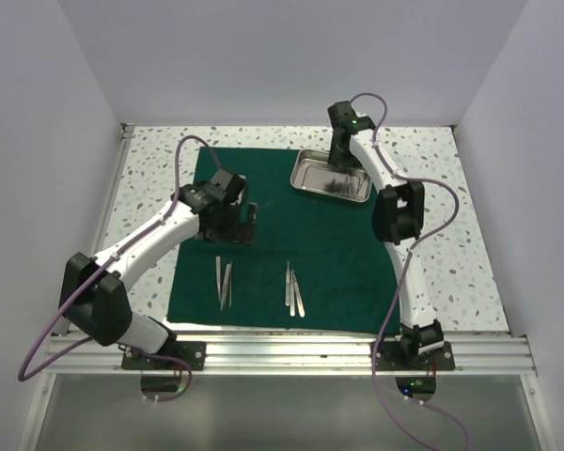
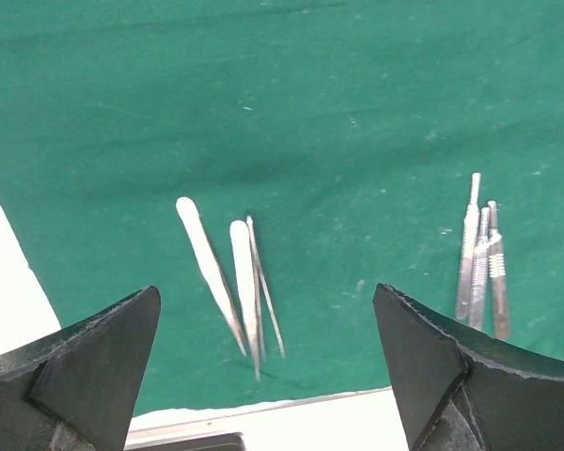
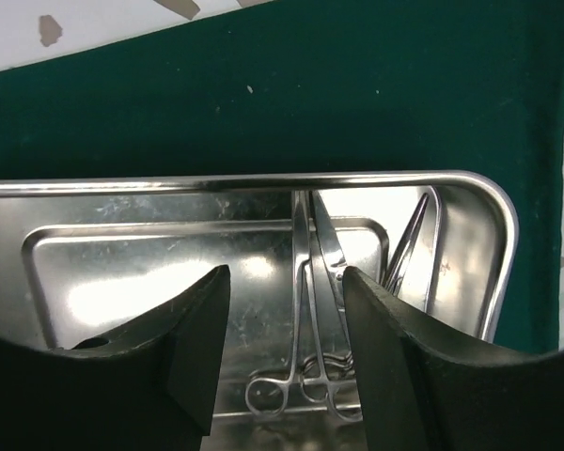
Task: Open and lay out the surgical kit
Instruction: Pick up the medical item from the container.
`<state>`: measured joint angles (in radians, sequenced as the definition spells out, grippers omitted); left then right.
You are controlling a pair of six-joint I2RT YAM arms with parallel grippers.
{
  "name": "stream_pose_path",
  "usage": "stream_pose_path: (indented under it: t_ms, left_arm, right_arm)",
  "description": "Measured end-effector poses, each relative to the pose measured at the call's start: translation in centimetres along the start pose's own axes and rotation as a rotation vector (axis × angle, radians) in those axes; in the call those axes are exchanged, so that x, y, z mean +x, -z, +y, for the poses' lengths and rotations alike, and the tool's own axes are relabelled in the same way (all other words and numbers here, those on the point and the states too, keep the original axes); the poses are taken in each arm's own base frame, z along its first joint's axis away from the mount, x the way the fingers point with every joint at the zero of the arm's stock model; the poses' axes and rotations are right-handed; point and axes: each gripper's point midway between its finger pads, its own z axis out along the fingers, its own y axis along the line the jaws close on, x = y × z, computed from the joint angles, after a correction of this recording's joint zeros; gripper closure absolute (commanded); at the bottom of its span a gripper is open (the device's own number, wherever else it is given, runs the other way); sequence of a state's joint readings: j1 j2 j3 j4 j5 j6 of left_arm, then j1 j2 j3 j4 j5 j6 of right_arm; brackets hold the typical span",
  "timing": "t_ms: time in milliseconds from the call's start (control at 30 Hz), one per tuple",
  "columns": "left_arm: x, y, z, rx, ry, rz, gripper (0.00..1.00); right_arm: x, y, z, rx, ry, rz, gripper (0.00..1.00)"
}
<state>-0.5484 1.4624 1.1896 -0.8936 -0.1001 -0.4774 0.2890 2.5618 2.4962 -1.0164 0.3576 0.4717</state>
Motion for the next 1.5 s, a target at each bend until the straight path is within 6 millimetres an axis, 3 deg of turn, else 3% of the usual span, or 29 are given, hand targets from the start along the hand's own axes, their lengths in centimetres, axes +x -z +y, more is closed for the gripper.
stream_pose_path:
  t_ms: [200, 300, 400, 567, 667, 1267, 1400, 1500]
  left_arm:
    - [-0.5, -0.5, 0.8, -0.023, -0.016, 0.026, 0.02]
    - [-0.9, -0.7, 1.1, -0.032, -0.021, 0.032, 0.02]
    - [-1.3, -0.9, 1.7, -0.044, -0.013, 0.040, 0.02]
    - [-2.0, -1.3, 2.5, -0.062, 0.008, 0.051, 0.03]
    - [-2.1, -1.6, 2.8, -0.071, 0.013, 0.060, 0.03]
    - [-3.3, -2.7, 2.4, -0.085, 0.016, 0.093, 0.05]
    - [-4.1, -2.8, 2.1, -0.074, 0.018, 0.083, 0.06]
    - [-4.4, -2.7, 1.8, -0.064, 0.019, 0.077, 0.06]
  right_arm:
    - [1.0, -3.4, -0.4, 0.022, -0.027, 0.027, 0.50]
    - [-0.3, -3.7, -0.7, 0.014, -0.056, -0.006, 0.54]
    - [-0.2, -4.7, -1.1, 0.019, -0.067, 0.002, 0.64]
    - [-0.7, -5.1, -1.0, 0.014, -0.084, -0.008, 0.72]
    - [-0.8, -5.2, -0.9, 0.011, -0.081, -0.008, 1.00]
    - [-1.3, -4.5, -0.1, -0.050, -0.079, -0.013, 1.00]
    - [-2.4, -2.6, 0.1, -0.092, -0.096, -0.032, 1.00]
    - [-4.5, 0.3, 0.3, -0.135, -0.115, -0.083, 1.00]
